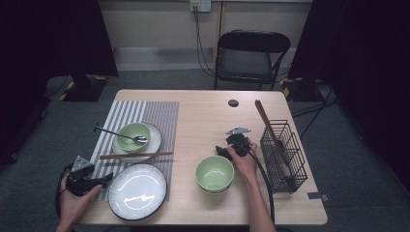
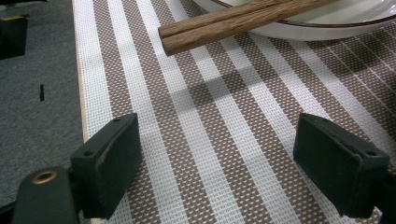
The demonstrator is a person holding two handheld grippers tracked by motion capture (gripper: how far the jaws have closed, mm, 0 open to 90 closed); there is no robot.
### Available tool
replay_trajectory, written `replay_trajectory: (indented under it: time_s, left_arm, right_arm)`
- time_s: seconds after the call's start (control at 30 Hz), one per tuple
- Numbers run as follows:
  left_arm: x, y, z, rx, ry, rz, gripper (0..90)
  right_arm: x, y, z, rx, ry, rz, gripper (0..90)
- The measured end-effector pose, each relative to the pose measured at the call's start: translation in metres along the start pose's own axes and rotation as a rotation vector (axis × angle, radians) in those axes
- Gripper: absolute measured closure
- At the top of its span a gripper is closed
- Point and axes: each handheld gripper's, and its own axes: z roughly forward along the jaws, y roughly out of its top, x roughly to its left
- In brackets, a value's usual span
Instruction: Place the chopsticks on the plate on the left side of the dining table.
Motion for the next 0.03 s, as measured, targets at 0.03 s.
replay_trajectory:
  time_s: [0.03]
  left_arm:
    - [0.0001,0.0,0.0,0.0,0.0,-0.001,14.8]
  right_arm:
    - [-0.0001,0.0,-0.0001,0.0,0.001,0.001,16.0]
